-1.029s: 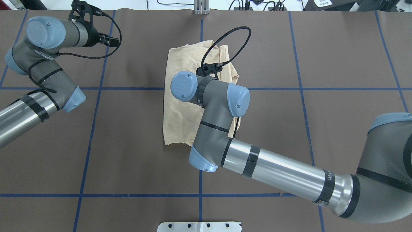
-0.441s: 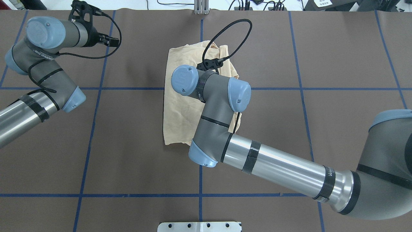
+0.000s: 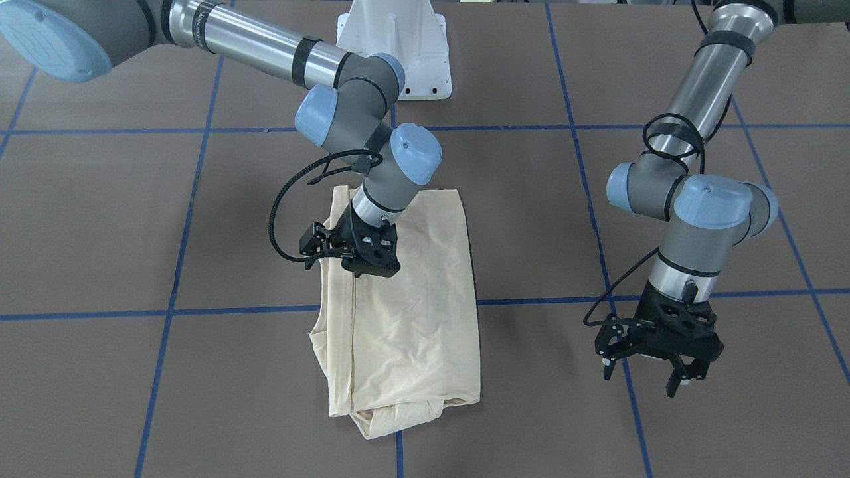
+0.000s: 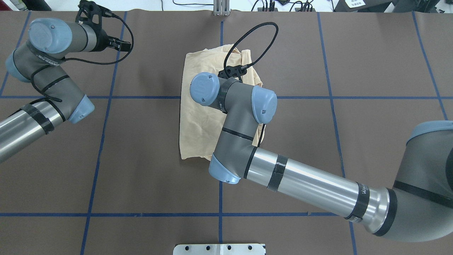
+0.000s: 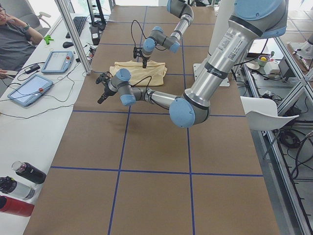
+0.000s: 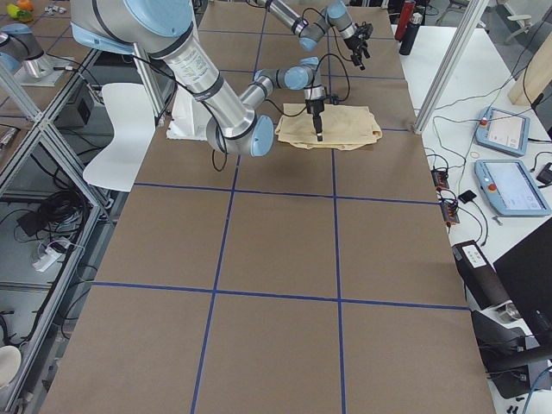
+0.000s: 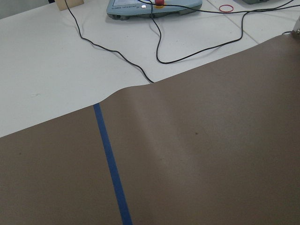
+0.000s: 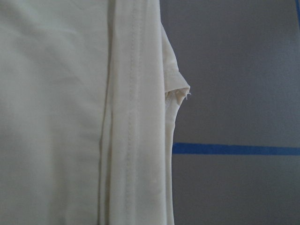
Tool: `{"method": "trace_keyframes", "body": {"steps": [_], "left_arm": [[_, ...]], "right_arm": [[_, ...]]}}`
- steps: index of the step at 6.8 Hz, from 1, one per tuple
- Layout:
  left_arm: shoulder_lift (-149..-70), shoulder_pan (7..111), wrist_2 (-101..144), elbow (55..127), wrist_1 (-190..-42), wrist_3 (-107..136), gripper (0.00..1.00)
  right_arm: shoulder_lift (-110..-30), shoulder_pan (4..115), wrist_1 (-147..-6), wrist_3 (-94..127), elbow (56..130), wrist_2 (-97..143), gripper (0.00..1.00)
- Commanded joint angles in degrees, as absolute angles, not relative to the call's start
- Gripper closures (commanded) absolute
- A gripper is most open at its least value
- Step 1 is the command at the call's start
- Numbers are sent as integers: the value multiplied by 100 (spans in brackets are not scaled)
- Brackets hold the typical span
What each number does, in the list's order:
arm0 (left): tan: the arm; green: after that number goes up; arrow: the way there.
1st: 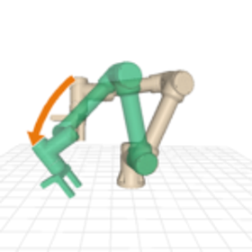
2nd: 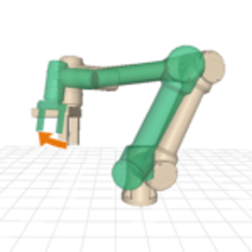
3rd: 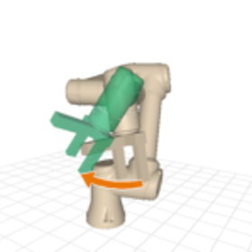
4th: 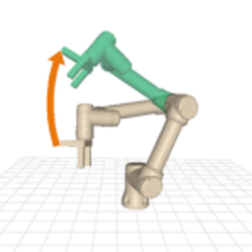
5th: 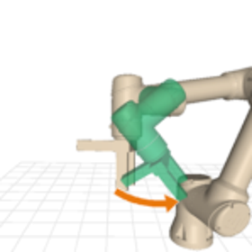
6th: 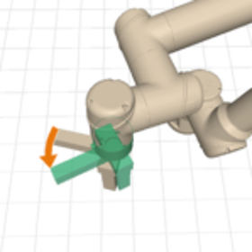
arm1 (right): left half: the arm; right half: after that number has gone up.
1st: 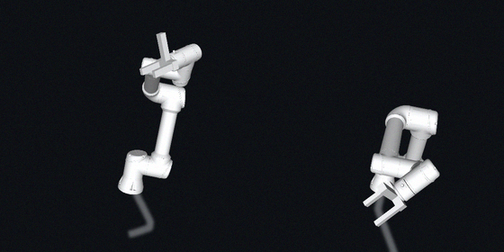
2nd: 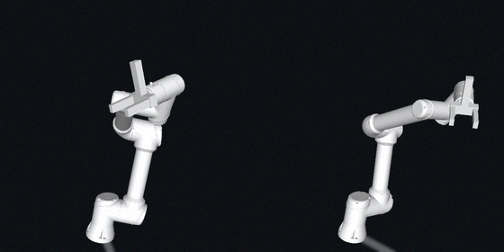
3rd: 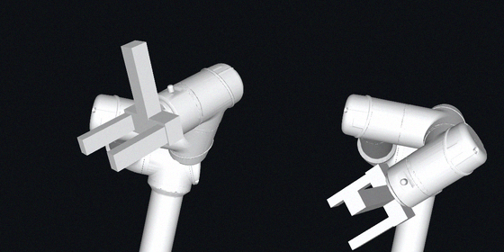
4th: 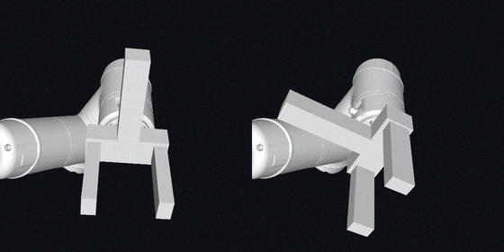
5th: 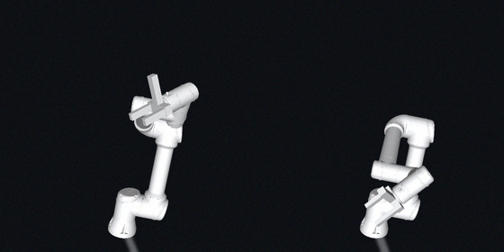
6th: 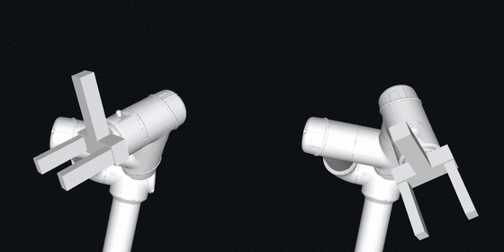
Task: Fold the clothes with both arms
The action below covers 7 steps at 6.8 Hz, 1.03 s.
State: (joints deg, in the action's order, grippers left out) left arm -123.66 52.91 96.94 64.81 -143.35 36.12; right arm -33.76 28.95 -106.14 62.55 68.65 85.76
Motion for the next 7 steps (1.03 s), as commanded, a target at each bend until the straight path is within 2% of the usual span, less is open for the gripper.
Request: {"method": "trace_keyframes", "body": {"steps": [1, 7], "left_arm": [[-12366, 5291, 9694, 6478, -14335, 3612, 0], [-12384, 5282, 9694, 6469, -14335, 3612, 0]], "right_arm": [[-3366, 2892, -10608, 6267, 6864, 8587, 0], [-3366, 2839, -10783, 6284, 6873, 8683, 0]]}}
